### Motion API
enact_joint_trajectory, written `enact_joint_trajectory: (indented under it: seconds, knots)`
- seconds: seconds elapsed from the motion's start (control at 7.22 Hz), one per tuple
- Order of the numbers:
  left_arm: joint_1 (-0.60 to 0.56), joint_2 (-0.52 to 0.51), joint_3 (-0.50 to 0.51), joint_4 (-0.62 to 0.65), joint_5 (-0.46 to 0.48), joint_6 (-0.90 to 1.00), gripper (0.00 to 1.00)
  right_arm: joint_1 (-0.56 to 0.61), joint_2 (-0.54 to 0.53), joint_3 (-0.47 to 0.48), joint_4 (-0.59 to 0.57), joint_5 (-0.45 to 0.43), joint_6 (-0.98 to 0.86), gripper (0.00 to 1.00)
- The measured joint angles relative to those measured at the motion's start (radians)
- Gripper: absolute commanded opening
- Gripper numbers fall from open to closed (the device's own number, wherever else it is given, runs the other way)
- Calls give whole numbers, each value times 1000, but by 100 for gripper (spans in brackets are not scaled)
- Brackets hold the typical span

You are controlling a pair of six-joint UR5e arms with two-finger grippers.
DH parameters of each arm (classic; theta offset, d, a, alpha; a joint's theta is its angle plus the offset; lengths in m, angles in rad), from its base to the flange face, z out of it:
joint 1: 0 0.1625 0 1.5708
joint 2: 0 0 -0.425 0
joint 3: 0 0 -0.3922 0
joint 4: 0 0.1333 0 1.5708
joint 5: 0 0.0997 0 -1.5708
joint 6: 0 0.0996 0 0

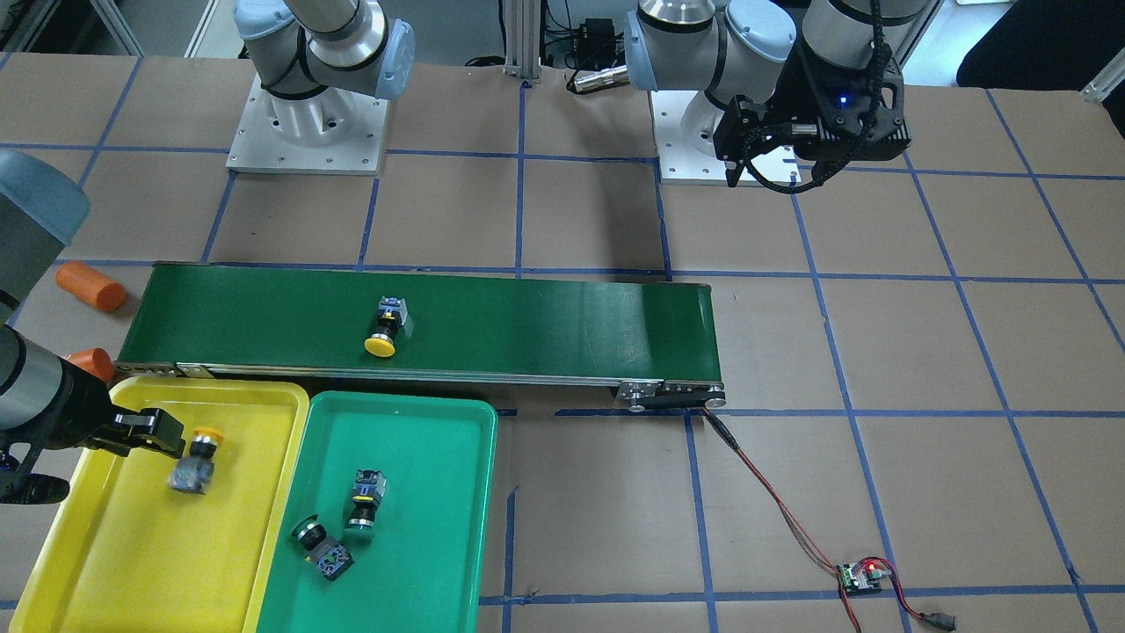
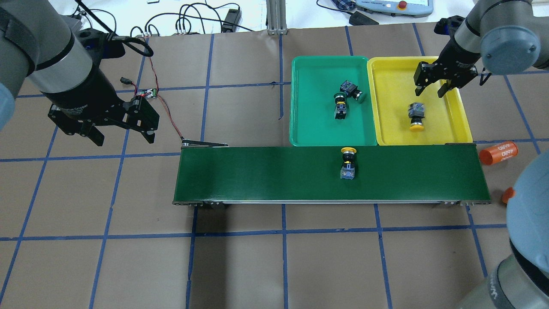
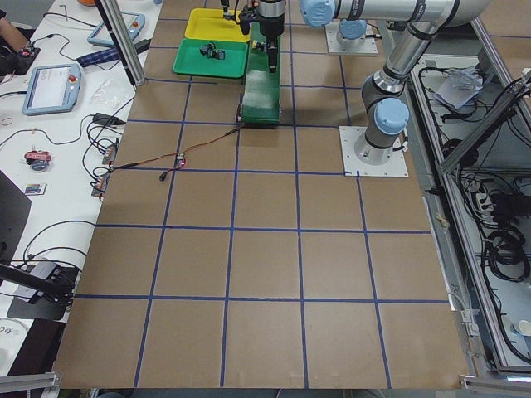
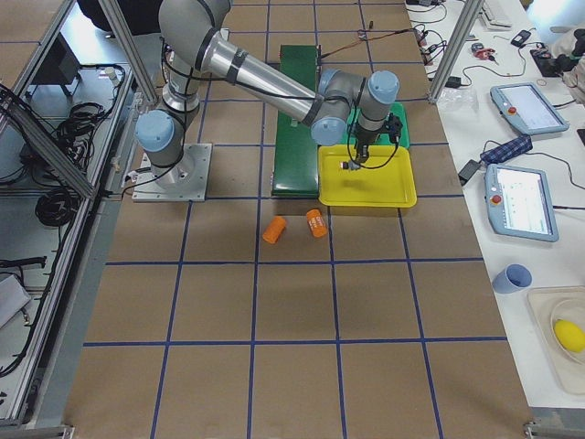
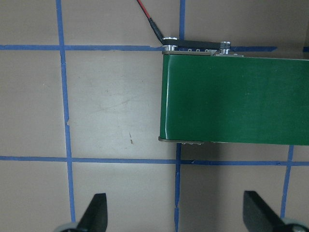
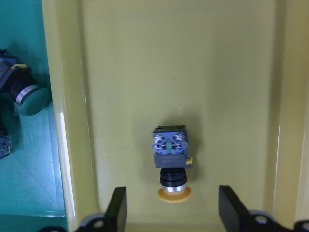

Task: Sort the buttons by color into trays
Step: 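Move the right gripper back to the last yellow-capped button and grasp it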

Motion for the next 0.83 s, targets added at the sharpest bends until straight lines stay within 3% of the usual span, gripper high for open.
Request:
enact_joint_trajectory:
  seconds: [0.28,0.83]
  knots:
    - [0,0,-1,0,3,0,100,12,-34,56,34,-9,28,100]
    - [-2,-1,-3,0,2,0,100,17,-202,305,68,42,43,100]
